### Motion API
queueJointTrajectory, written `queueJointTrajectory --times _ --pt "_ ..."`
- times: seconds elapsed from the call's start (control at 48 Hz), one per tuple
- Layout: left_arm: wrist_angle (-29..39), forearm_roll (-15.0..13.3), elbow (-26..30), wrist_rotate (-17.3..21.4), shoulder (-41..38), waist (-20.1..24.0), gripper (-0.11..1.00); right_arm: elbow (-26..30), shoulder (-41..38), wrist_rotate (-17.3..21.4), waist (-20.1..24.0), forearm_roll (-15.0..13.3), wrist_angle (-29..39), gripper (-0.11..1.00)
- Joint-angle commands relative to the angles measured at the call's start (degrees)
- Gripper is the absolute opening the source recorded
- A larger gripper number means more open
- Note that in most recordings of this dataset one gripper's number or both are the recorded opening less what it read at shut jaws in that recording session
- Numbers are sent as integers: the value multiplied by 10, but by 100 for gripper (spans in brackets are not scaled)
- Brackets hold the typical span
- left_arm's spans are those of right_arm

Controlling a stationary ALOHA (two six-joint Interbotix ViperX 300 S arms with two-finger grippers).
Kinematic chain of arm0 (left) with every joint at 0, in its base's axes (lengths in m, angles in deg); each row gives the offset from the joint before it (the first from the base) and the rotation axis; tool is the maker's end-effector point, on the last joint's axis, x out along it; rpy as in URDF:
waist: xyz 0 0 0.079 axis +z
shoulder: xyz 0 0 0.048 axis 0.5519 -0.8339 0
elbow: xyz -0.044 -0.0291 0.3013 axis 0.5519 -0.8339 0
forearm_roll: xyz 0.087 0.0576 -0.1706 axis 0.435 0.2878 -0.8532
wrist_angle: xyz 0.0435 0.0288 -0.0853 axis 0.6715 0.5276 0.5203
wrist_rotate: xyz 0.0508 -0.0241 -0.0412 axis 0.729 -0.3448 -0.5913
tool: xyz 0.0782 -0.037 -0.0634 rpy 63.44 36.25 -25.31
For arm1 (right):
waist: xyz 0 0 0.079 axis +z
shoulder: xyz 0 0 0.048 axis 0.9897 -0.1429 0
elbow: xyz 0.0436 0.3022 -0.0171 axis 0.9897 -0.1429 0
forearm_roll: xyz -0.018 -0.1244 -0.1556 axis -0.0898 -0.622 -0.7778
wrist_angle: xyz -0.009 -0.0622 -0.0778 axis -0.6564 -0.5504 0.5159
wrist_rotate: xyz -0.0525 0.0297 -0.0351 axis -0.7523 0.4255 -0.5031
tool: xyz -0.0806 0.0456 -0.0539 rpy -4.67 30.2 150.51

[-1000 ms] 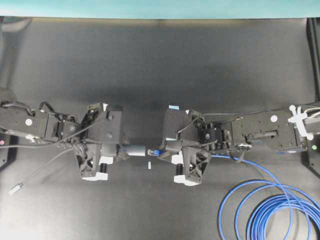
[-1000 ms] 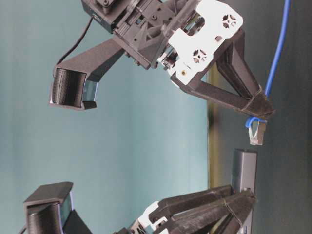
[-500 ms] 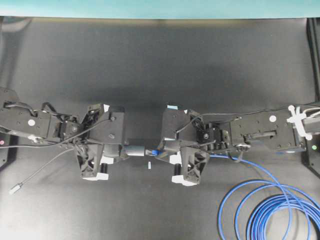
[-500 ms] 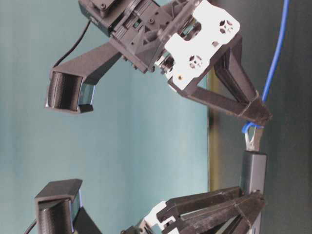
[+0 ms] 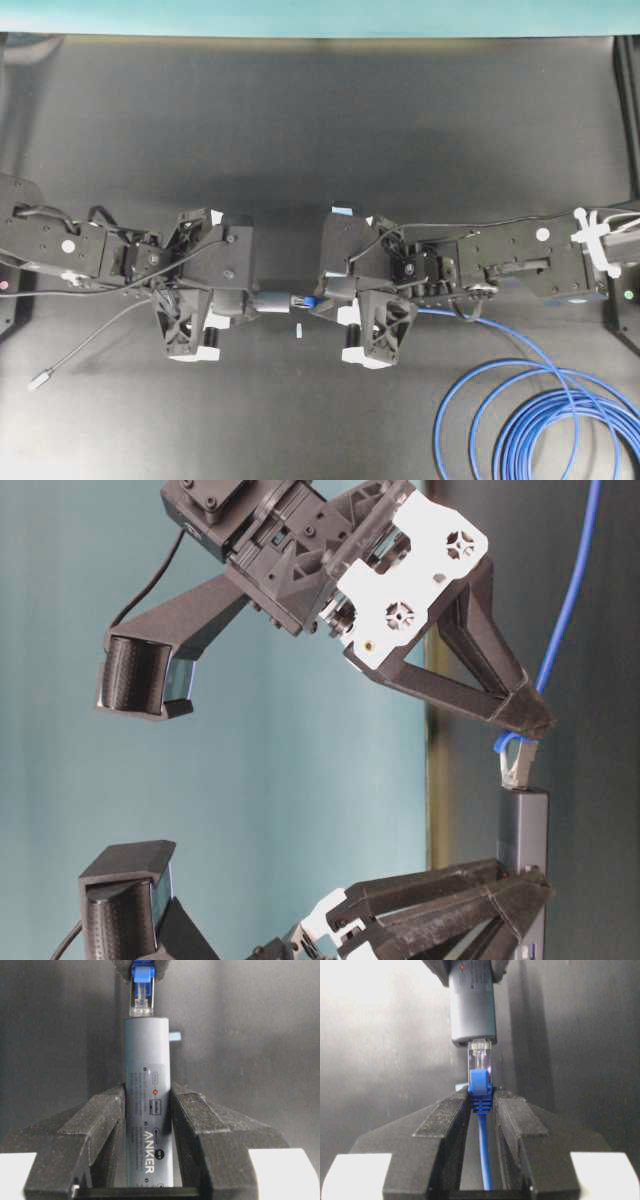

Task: Insert the LAN cable into the hub.
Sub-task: 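Align the blue plug with the hub port, moving grippers toward each other, then push the right gripper's plug leftward into the hub's port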

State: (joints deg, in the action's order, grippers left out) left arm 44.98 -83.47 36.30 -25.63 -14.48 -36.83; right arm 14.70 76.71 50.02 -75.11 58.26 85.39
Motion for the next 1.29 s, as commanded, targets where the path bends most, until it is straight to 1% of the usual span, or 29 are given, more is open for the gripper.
queueJointTrajectory --times 0.0,0.521,0.708,0.875,1.042,1.271 --pt "-4 2 12 1 4 0 28 11 3 -4 0 -1 4 13" --pt "-1 2 27 3 -7 0 28 36 -11 -6 2 -3 16 13" --pt "17 2 33 2 -11 1 28 40 -13 -5 6 -3 18 13" --pt "18 2 38 3 -14 3 28 45 -15 -5 11 -3 16 13" --pt "18 2 40 3 -16 3 28 49 -18 -6 13 -3 30 13" --pt "18 3 57 4 -25 3 28 60 -25 -6 13 -3 33 13"
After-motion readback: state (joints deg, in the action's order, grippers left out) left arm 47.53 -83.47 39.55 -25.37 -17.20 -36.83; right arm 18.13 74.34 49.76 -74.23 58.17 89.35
